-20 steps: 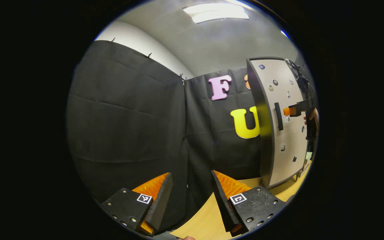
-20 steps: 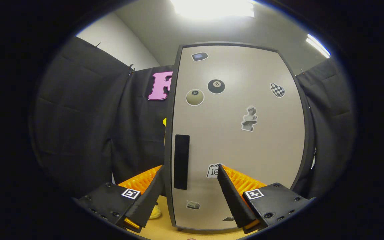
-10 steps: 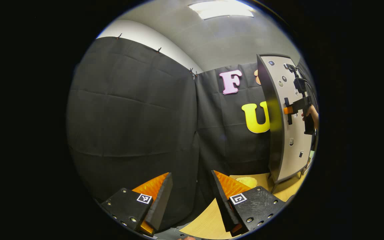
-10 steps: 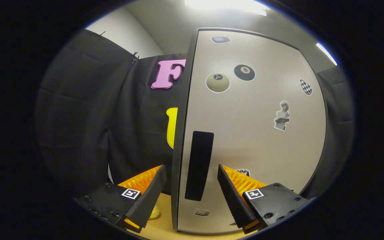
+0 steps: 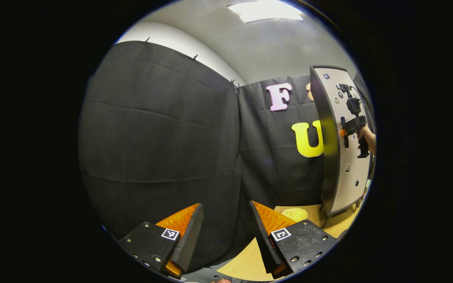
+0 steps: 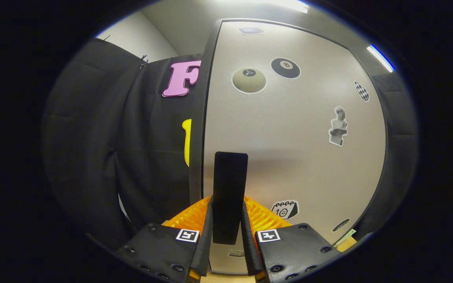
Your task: Open the cabinet door with the right hand, grasp the bottle in the cabinet with the left hand and place it on the coaster, then close the cabinet door with the right hand.
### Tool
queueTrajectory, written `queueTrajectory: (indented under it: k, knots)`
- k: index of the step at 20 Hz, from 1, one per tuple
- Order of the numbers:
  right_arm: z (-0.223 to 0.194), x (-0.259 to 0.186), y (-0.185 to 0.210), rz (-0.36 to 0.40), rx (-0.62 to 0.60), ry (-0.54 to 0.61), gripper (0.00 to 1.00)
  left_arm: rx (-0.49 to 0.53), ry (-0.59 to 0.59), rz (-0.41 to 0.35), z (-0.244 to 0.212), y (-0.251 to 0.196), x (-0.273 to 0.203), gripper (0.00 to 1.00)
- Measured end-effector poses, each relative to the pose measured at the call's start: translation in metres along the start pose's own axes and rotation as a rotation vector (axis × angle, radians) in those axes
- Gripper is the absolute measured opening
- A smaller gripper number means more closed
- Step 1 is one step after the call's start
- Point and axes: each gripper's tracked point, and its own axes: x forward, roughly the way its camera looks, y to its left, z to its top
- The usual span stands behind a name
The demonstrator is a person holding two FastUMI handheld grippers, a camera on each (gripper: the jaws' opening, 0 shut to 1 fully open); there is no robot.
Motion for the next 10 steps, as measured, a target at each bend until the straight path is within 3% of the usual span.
queueTrajectory:
  k: [1, 2, 3, 6, 10]
  knots:
    - [0.001, -0.001, 0.001, 0.016, 0.008, 0.004, 0.33, -0.001, -0.003, -0.005, 0.001, -0.003, 0.000, 0.67]
    - [0.001, -0.005, 0.001, 0.032, 0.014, 0.016, 0.33, -0.001, -0.007, -0.012, 0.003, -0.006, 0.001, 0.66]
    - [-0.002, -0.002, 0.002, 0.055, 0.007, 0.023, 0.24, -0.001, -0.011, -0.020, 0.005, -0.009, 0.001, 0.66]
    - [-0.002, -0.010, 0.002, 0.119, 0.002, 0.039, 0.21, -0.002, -0.019, -0.053, 0.008, -0.026, 0.004, 0.64]
    - [-0.001, -0.033, 0.002, 0.194, 0.023, 0.061, 0.24, -0.004, -0.033, -0.114, 0.014, -0.048, 0.007, 0.64]
